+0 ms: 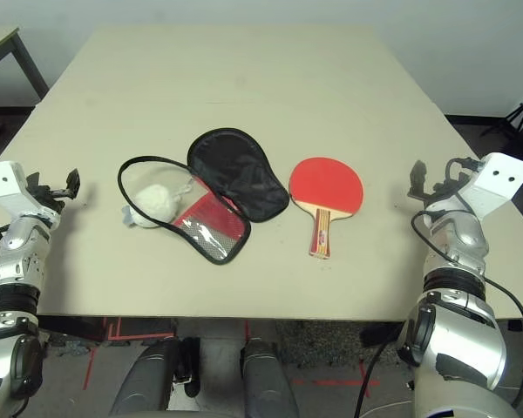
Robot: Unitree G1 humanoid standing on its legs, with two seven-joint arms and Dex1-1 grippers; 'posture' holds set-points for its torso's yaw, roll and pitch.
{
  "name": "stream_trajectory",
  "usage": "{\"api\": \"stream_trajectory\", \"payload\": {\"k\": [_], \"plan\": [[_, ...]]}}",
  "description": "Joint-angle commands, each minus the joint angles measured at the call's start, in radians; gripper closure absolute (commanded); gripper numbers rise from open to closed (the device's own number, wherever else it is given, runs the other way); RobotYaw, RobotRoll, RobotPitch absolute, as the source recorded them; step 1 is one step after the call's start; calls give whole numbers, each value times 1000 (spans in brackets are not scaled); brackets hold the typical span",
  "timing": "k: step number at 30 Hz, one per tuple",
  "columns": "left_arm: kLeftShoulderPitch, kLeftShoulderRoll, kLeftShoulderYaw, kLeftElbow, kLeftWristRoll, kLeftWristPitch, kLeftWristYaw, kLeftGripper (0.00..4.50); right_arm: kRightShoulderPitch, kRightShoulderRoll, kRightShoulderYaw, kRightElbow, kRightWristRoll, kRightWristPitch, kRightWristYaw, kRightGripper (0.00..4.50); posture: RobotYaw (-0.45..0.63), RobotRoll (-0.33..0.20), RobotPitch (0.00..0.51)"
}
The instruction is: Store the ping-pong paddle in its case and zip it.
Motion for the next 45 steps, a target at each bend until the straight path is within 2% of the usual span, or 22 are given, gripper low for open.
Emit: {"api": "stream_trajectory", "payload": {"k": [1,8,12,15,17,25,29,33,38,45], "plan": [[7,-5,-4,-1,-5,19,-7,0,22,-1,-12,-6,3,-13,-24,42,-62,0,154],[-43,-13,-32,22,8,24,-33,0,21,1,-9,-29,5,-19,-30,42,-72,0,146],[-101,19,-39,35,4,31,-74,0,26,13,-8,-80,12,10,-56,42,-66,0,141],[-161,54,-54,42,-4,59,-148,0,48,18,1,-168,14,100,-92,42,-69,0,144],[-199,84,-73,38,-5,80,-224,0,78,26,15,-289,21,202,-100,42,-75,0,140],[-380,187,-177,-34,-52,245,-623,0,217,19,70,-985,147,996,-146,42,-102,0,130],[-417,187,-219,-83,-69,305,-736,0,216,52,53,-1166,185,1262,-201,42,-107,0,123],[-449,144,-325,-177,-83,410,-873,0,158,143,48,-1338,206,1627,-270,42,-121,0,109],[-424,111,-388,-238,-76,458,-928,0,127,218,45,-1412,160,1812,-280,42,-132,0,109],[-397,68,-440,-276,-64,469,-942,0,160,275,70,-1421,144,1826,-292,42,-137,0,109]]}}
